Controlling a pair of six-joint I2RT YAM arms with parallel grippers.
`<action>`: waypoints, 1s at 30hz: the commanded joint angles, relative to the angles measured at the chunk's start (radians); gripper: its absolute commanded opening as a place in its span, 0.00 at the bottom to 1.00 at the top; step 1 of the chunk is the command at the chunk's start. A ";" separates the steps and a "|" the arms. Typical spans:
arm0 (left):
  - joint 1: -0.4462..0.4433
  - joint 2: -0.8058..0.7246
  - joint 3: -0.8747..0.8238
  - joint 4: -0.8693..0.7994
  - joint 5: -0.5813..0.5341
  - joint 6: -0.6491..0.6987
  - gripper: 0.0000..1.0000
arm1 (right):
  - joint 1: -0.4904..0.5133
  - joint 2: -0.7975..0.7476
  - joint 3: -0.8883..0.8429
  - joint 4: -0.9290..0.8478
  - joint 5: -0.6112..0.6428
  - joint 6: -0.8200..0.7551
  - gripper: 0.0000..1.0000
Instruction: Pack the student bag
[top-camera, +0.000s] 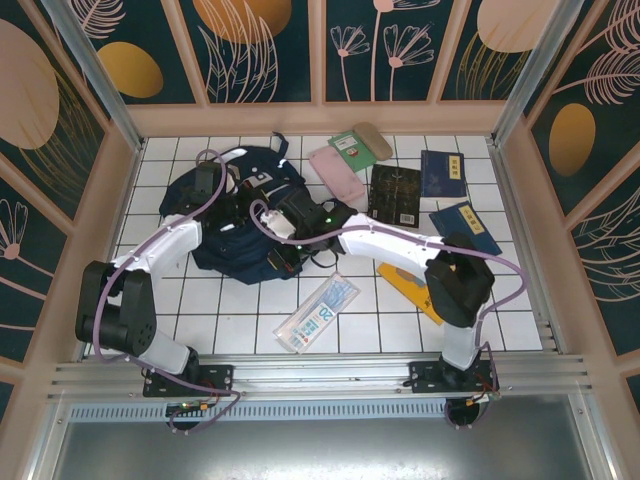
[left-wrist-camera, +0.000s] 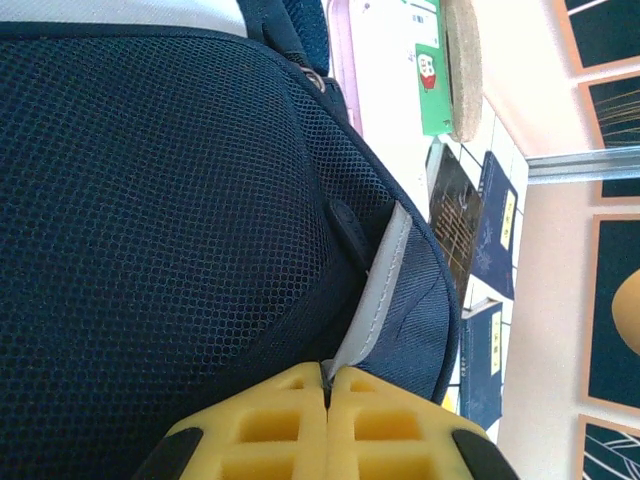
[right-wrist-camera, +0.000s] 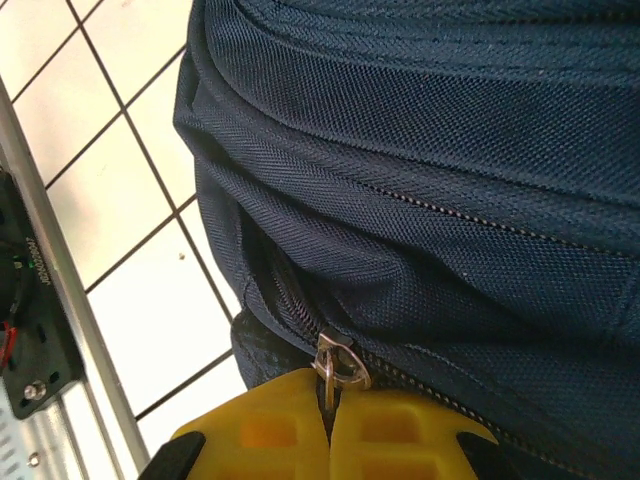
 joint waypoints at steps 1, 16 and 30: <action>0.000 -0.042 -0.010 0.124 0.007 -0.044 0.00 | 0.029 0.028 0.078 -0.098 -0.134 0.027 0.00; -0.008 -0.117 -0.017 0.077 -0.032 -0.035 0.00 | -0.024 0.047 0.017 -0.114 0.090 0.074 0.00; -0.027 -0.270 -0.142 0.086 -0.033 -0.144 0.00 | -0.232 0.078 0.182 -0.189 0.297 -0.120 0.00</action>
